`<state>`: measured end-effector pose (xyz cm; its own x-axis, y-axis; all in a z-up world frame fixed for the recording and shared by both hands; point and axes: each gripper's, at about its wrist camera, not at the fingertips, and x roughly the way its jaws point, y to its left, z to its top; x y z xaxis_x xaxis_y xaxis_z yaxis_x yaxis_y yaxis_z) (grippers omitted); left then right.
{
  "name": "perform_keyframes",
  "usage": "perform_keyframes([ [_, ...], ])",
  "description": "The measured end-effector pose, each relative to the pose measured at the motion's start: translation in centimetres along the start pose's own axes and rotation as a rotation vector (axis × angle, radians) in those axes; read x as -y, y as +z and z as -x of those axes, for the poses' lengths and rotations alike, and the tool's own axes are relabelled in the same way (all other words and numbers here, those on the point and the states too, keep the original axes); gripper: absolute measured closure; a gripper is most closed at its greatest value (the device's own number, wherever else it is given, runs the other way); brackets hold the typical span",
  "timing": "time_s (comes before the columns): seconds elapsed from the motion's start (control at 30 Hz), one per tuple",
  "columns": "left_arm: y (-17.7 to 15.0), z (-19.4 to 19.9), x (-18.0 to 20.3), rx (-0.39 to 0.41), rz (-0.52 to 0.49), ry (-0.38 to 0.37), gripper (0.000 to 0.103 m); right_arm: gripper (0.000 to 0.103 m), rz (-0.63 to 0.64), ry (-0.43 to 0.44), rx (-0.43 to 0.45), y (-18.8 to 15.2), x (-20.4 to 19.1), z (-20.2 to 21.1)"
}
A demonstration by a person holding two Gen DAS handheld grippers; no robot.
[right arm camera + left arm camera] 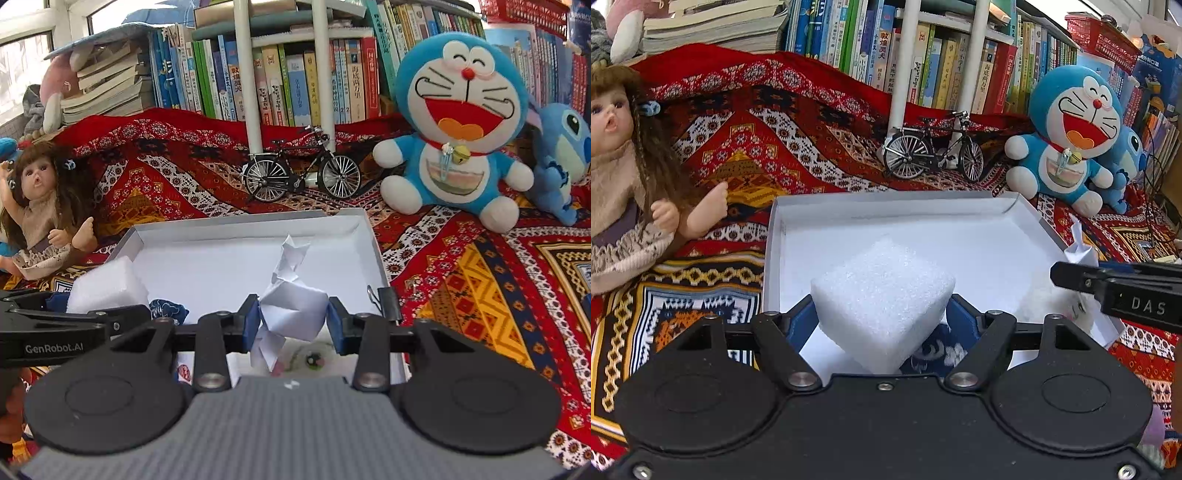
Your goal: Organize soft objects
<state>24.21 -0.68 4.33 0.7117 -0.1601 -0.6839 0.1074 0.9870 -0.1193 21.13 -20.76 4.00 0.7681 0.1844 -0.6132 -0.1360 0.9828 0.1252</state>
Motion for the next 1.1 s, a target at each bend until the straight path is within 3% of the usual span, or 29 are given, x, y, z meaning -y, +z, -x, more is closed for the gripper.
perform_keyframes([
  [0.27, 1.7, -1.1, 0.1, -0.013, 0.017, -0.031, 0.030, 0.059, -0.087, 0.070, -0.031, 0.4, 2.3, -0.9],
  [0.57, 1.3, -2.5, 0.3, -0.045, 0.011, -0.026, 0.030, 0.058, -0.108, 0.112, -0.036, 0.2, 2.1, -1.9],
  [0.8, 1.2, -2.7, 0.7, -0.040, 0.001, -0.021, 0.029, 0.059, -0.095, 0.046, -0.033, 0.1, 1.9, -2.8],
  [1.1, 0.8, -3.3, 2.1, -0.054, -0.034, -0.023, 0.029, 0.058, 0.026, -0.039, -0.029, -1.1, 0.5, -3.7],
])
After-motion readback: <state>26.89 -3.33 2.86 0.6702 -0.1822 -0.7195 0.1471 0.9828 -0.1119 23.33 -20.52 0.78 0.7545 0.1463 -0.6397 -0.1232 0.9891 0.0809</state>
